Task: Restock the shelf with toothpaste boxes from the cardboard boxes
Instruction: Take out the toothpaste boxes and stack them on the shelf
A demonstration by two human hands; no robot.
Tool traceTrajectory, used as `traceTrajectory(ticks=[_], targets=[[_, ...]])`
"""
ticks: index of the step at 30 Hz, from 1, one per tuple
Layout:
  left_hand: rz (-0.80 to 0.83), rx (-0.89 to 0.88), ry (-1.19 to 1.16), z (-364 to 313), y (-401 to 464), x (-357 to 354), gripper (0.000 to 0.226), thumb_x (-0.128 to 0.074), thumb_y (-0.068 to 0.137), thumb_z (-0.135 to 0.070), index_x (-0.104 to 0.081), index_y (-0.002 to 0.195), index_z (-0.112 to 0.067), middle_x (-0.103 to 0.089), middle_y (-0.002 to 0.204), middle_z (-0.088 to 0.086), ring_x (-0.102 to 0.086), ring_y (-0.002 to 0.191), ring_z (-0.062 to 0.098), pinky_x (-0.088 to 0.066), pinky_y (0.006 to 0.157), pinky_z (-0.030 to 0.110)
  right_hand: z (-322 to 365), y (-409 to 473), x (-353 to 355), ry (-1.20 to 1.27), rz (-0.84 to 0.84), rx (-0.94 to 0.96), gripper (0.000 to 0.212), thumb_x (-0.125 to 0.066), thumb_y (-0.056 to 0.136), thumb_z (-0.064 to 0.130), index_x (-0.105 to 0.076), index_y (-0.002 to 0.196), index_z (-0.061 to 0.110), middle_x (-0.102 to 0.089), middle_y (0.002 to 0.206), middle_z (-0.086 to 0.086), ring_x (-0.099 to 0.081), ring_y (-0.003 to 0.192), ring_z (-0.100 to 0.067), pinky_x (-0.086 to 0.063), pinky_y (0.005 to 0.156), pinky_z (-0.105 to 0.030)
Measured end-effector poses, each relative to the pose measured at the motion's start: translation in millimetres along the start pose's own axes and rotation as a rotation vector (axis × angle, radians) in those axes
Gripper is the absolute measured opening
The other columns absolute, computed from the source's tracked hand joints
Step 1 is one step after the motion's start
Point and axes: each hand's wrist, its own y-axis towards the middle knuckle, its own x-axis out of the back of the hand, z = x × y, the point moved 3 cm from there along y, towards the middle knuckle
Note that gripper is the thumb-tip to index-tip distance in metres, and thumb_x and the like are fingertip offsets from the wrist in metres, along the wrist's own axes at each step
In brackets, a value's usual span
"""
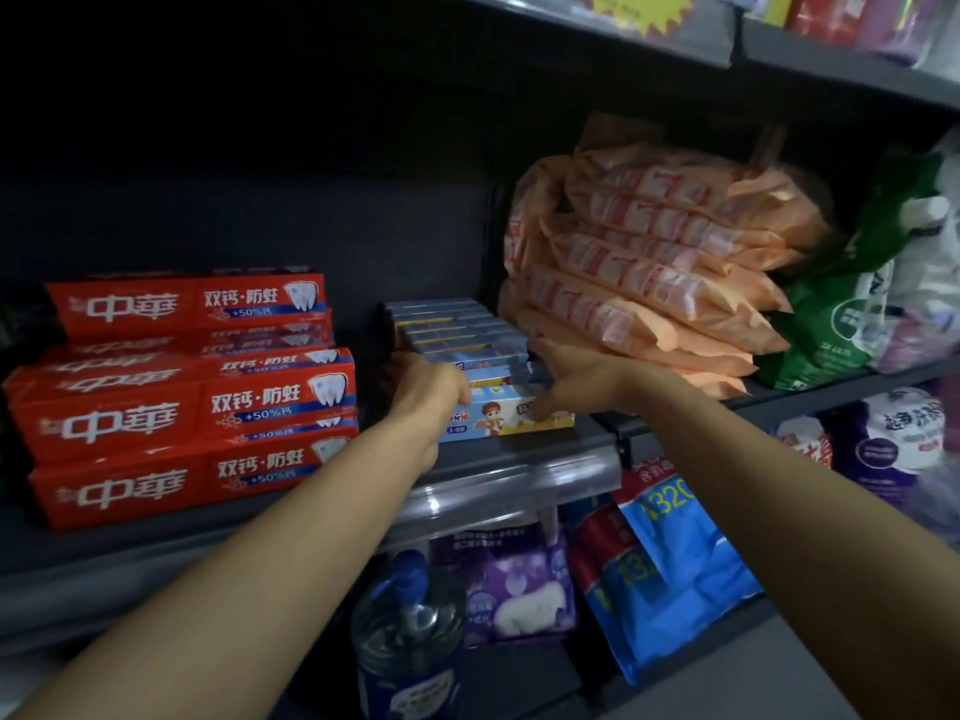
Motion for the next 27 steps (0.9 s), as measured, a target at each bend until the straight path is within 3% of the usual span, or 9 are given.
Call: traceTrajectory(ticks=[3,5,7,10,14,16,20,22,27], targets=[[-0.086,0.038,-0.056,21.1,51.9,1.9,0.106,-0.061,0.042,-0.054,-0.031,0.14,-0.03,-0.043,0.146,0.013,-0.05,0.126,0.035,-0.046,0.095,0.056,-0.3,1.0,2.5,0.047,-0.025,0.017,0.073,-0.077,0.074,0.016,-0.037,0.135,0.018,-0.051,0.125,0.002,-0.05,0.116,-0.016,-0.044,0.097,-0.031],[-0.097,0.098,-0.131,13.2,42.9,1.7,0.1,-0.059,0.049,-0.064,-0.037,0.14,-0.03,-0.053,0.136,0.013,-0.064,0.108,0.031,-0.056,0.081,0.049,0.2,1.5,3.8,0.069,-0.023,0.031,0.075,-0.077,0.074,0.016,-0.037,0.137,0.018,-0.05,0.127,0.003,-0.049,0.117,-0.014,-0.042,0.098,-0.028],[-0.069,0.148,-0.204,-8.0,5.8,-1.6,0.069,-0.057,0.076,-0.057,-0.046,0.133,-0.02,-0.067,0.111,0.014,-0.07,0.085,0.03,-0.059,0.072,0.044,0.9,3.8,3.7,0.065,-0.019,0.031,0.082,-0.078,0.072,0.021,-0.034,0.141,0.016,-0.047,0.135,0.0,-0.046,0.123,-0.017,-0.039,0.105,-0.035],[0.002,0.166,-0.305,-19.5,-13.7,-9.5,0.036,-0.048,0.095,-0.046,-0.057,0.11,-0.015,-0.069,0.088,0.012,-0.068,0.073,0.028,-0.056,0.082,0.044,4.3,8.5,4.3,0.001,-0.034,0.002,0.088,-0.076,0.062,0.03,-0.036,0.14,0.018,-0.048,0.133,-0.003,-0.046,0.123,-0.022,-0.04,0.105,-0.041],[0.046,0.164,-0.373,-18.0,-5.8,-14.0,0.039,-0.041,0.098,-0.047,-0.061,0.095,-0.015,-0.068,0.074,0.009,-0.066,0.065,0.025,-0.054,0.072,0.038,-10.8,30.2,3.3,0.056,-0.021,-0.015,0.097,-0.071,0.037,0.041,-0.042,0.128,0.025,-0.053,0.123,0.001,-0.052,0.114,-0.019,-0.047,0.098,-0.042],[0.024,0.17,-0.407,-18.1,-0.5,-12.9,0.045,-0.039,0.097,-0.052,-0.062,0.104,-0.014,-0.069,0.081,0.011,-0.067,0.069,0.026,-0.055,0.073,0.039,-9.4,30.1,3.4,0.086,-0.01,-0.003,0.098,-0.074,0.04,0.038,-0.041,0.132,0.023,-0.052,0.126,0.001,-0.051,0.115,-0.018,-0.047,0.099,-0.041],[-0.028,0.168,-0.434,-17.7,10.2,-13.2,0.058,-0.038,0.093,-0.061,-0.059,0.119,-0.014,-0.07,0.102,0.014,-0.07,0.084,0.03,-0.056,0.082,0.041,0.3,20.5,6.2,0.182,-0.004,-0.01,0.072,-0.072,0.066,0.012,-0.043,0.133,0.017,-0.054,0.128,0.0,-0.052,0.117,-0.017,-0.046,0.101,-0.038],[-0.055,0.171,-0.429,-16.3,13.4,-13.7,0.059,-0.039,0.092,-0.062,-0.058,0.122,-0.016,-0.069,0.103,0.014,-0.07,0.085,0.031,-0.056,0.084,0.043,-0.1,21.9,7.3,0.228,0.012,0.008,0.067,-0.066,0.069,0.002,-0.046,0.131,0.017,-0.056,0.128,-0.001,-0.053,0.118,-0.018,-0.047,0.101,-0.04],[-0.017,0.181,-0.327,-16.7,15.2,-17.1,0.041,-0.037,0.099,-0.045,-0.059,0.11,-0.013,-0.068,0.085,0.011,-0.065,0.065,0.025,-0.053,0.06,0.032,4.8,26.7,13.7,0.058,0.09,0.014,0.066,-0.068,0.065,0.009,-0.048,0.128,0.008,-0.055,0.127,-0.009,-0.052,0.117,-0.025,-0.045,0.101,-0.046]])
